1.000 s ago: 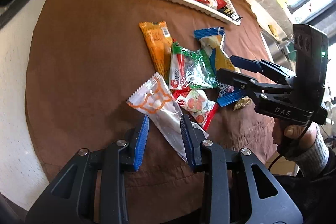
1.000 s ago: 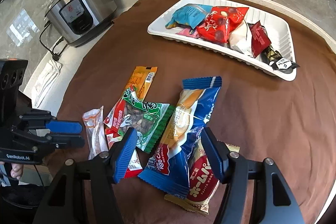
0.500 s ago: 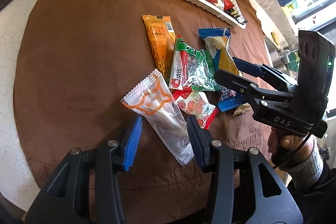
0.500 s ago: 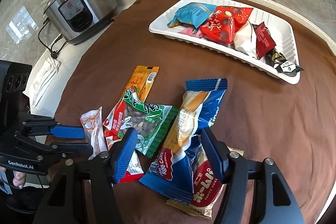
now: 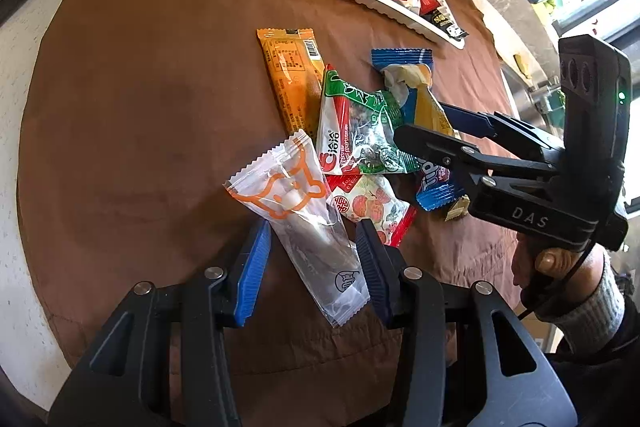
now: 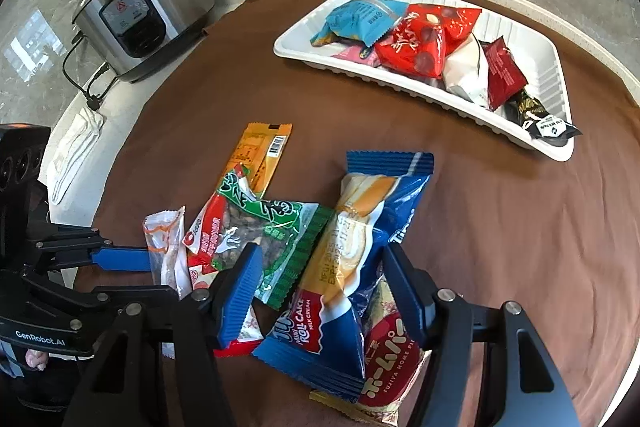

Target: Organize snacks

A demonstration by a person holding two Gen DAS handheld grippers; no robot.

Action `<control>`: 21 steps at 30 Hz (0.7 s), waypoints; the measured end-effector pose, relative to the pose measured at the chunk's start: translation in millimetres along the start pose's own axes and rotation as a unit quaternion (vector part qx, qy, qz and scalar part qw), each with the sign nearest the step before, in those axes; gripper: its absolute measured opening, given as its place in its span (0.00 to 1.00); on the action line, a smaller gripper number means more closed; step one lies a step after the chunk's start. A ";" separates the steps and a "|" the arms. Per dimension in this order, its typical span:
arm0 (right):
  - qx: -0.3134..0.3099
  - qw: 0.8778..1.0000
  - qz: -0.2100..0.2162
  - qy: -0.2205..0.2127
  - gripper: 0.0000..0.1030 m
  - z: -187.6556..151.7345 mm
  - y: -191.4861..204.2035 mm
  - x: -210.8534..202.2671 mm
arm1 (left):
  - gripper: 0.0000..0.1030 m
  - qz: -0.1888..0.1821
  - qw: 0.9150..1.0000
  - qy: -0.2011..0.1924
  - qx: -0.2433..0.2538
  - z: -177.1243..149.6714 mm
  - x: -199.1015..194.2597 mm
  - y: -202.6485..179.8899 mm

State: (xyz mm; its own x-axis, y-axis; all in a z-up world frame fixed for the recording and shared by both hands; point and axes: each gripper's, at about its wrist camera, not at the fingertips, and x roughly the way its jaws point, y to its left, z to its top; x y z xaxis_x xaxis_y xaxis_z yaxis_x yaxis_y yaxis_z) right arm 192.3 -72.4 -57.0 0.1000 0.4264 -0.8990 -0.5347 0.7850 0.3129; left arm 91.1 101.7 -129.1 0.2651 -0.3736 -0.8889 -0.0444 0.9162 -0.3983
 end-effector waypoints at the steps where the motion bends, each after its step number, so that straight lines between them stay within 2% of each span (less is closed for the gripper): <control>1: 0.001 1.000 -0.001 0.001 0.61 0.0 -0.5 0.2 | 0.41 0.000 1.000 0.000 0.002 0.0 0.2 0.3; 7: 0.014 1.000 -0.007 0.006 0.43 0.0 -9.0 1.8 | 0.41 0.003 1.000 -0.001 0.022 -1.1 0.2 -2.6; 16: 0.027 1.000 0.003 -0.005 0.35 -3.0 -15.7 -2.3 | 0.41 0.005 0.999 -0.006 0.042 0.0 1.6 -4.3; 18: 0.031 0.999 0.008 -0.007 0.33 -2.7 -17.8 -3.5 | 0.39 0.004 0.999 -0.009 0.041 -0.4 1.3 -3.2; 20: 0.036 0.999 0.013 -0.009 0.32 -2.5 -20.0 -5.0 | 0.29 0.006 0.999 -0.011 0.035 0.1 0.7 0.6; 21: 0.038 0.999 0.015 -0.010 0.32 -2.8 -20.7 -5.9 | 0.28 0.003 0.999 -0.010 0.031 0.3 0.3 2.7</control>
State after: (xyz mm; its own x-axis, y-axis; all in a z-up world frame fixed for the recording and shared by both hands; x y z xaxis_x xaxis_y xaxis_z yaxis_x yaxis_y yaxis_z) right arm 200.4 -92.4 -59.0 0.1027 0.4589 -0.8826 -0.4722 0.8034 0.3627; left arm 91.4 104.1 -130.4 0.2849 -0.3659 -0.8860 0.0133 0.9257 -0.3781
